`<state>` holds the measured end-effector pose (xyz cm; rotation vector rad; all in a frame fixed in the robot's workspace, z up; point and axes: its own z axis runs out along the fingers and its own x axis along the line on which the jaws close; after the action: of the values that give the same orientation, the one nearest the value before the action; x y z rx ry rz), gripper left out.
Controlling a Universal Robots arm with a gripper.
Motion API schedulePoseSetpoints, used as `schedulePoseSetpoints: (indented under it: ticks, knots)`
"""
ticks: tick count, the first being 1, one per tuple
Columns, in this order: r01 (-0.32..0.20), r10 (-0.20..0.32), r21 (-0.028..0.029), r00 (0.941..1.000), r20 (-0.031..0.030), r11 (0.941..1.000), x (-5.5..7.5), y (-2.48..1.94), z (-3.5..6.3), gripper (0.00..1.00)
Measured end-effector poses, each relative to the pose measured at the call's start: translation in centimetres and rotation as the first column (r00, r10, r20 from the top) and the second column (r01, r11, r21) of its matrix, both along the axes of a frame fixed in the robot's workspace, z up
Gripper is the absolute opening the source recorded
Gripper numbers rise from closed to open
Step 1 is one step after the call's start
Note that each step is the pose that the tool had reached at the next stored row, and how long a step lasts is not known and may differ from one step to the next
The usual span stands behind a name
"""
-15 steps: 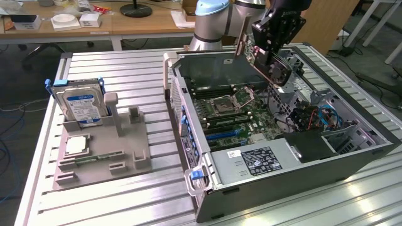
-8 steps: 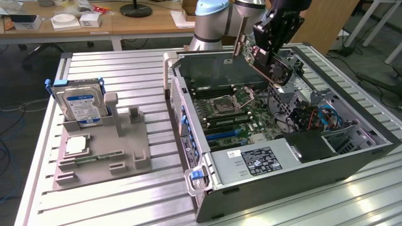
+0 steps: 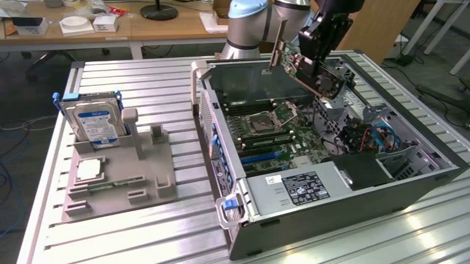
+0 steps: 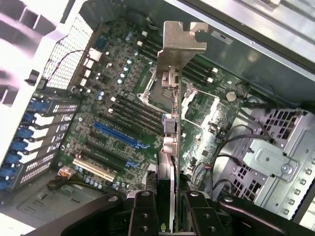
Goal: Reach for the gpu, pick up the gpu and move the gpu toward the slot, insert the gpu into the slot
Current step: 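Insert the gpu into the slot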
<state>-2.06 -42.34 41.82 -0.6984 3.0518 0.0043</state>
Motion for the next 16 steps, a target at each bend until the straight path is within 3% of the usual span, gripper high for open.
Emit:
schedulePoseSetpoints:
  ticks: [8,16]
  knots:
    - [-0.093,0.093,0.0001,0.9956,0.0000,0.9956,0.00,-0.01,-0.01,0.26]
    - [-0.174,0.174,0.0001,0.9847,0.0000,0.9847,-0.01,-0.03,0.00,0.26]
